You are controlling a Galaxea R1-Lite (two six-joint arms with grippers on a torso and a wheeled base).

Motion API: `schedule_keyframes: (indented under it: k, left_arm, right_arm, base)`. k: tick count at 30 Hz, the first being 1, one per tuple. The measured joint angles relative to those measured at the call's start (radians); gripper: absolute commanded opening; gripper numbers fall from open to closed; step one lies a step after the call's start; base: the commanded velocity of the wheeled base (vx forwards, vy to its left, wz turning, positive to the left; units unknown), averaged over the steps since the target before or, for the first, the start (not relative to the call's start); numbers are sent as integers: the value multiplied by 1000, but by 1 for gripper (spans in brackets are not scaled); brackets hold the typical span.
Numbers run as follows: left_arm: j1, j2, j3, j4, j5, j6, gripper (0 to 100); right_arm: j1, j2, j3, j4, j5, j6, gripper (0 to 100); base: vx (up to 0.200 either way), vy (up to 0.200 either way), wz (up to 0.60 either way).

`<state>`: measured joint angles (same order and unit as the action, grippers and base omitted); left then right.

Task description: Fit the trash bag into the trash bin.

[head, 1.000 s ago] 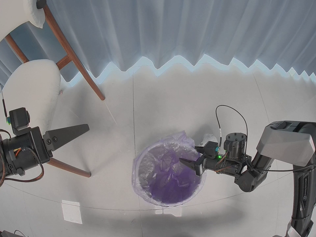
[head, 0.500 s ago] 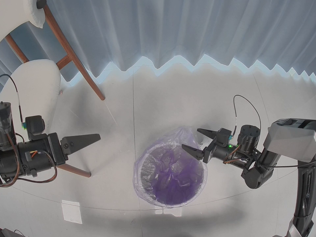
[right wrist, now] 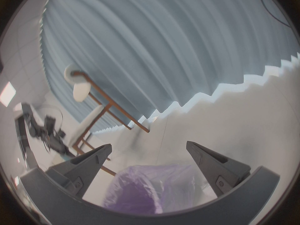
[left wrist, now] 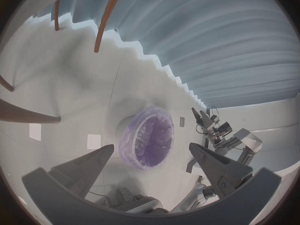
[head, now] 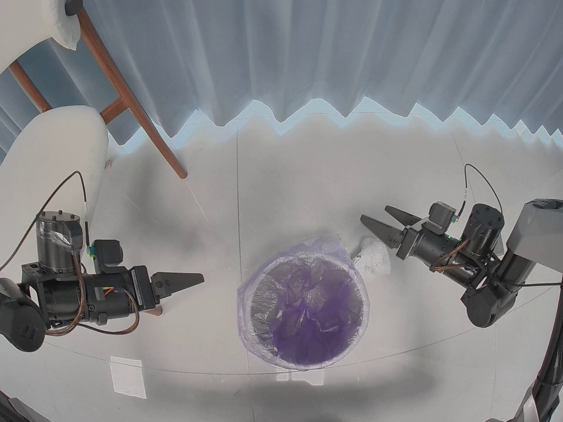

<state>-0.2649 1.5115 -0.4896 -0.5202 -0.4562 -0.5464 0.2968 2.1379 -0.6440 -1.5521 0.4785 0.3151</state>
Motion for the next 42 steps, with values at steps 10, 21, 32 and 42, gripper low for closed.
schedule_keyframes:
  k: [10, 21, 32, 42]
  left_arm:
    - [29, 181, 133, -319, -41, 151, 100]
    - [52, 561, 276, -927, -16, 366, 100]
    - [5, 797, 257, -1026, 53, 460, 100]
    - [-35, 858, 134, -1026, 151, 459, 100]
  right_arm:
    - [-96, -174, 106, 6, -79, 542, 100]
    - [-275, -136, 199, 0, -81, 669, 100]
    - [-367, 14, 136, -1, -48, 875, 100]
    - [-446, 107, 37, -1, -46, 878, 100]
  base:
    - [0, 0, 0]
    - [0, 0, 0]
    - [0, 0, 0]
    - [0, 0, 0]
